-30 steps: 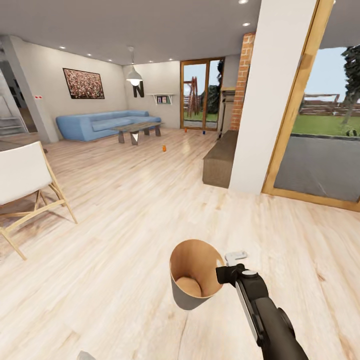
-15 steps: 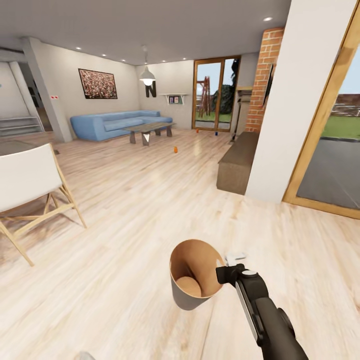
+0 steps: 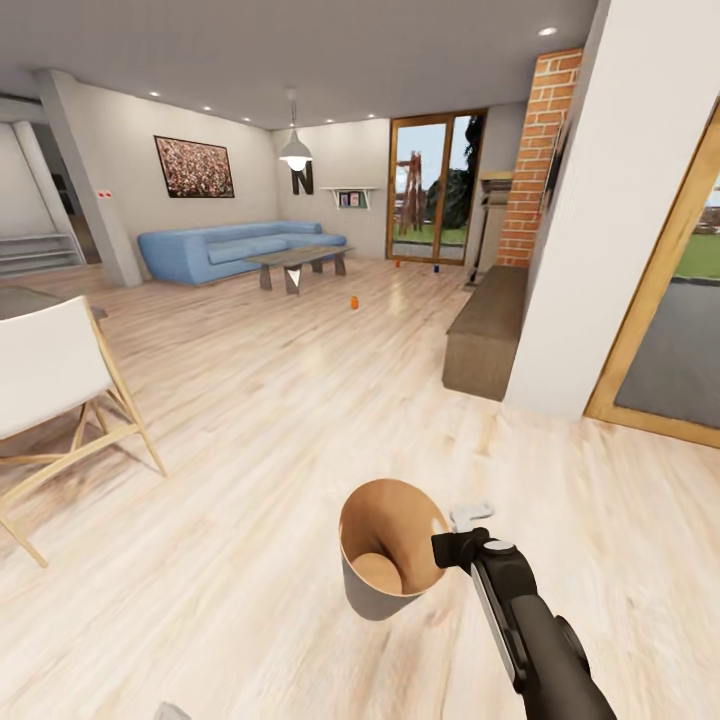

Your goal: Put the three can of soda from the living room inside the tash can in the kitchen.

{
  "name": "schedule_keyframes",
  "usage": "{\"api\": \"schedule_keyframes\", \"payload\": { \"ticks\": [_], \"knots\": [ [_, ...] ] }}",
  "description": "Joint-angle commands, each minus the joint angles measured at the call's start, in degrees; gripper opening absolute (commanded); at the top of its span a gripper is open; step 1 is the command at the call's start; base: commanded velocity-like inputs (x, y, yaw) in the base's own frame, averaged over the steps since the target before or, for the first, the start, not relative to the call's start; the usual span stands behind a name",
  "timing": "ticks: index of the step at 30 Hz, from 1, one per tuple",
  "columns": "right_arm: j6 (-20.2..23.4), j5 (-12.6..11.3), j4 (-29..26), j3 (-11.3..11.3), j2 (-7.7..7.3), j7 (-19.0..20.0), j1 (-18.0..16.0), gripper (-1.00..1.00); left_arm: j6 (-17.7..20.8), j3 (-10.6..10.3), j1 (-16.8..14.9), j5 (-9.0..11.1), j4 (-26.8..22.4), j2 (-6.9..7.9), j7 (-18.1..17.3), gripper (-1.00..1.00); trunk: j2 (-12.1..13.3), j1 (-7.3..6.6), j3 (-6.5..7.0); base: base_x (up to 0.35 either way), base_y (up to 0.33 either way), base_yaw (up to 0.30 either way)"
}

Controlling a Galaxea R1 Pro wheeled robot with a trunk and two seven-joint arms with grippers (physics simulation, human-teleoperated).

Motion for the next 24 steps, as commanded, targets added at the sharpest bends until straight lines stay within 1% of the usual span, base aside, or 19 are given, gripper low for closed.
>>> {"api": "schedule_keyframes", "payload": {
  "ticks": [1,24],
  "knots": [
    [0.03,-0.79,-0.02,0.01,0.0,0.19,-0.02,-1.0,0.02,0.0,0.0,0.0,0.0,0.0,0.01,1.0,0.0,0.0,0.01,0.337,0.097,0.0],
    [0.03,-0.72,0.0,0.01,-0.01,0.27,-0.02,-1.0,0.05,-0.05,0.0,-0.07,0.03,-0.08,-0.01,1.0,0.0,0.0,0.01,0.337,0.097,0.0]
  ]
}}
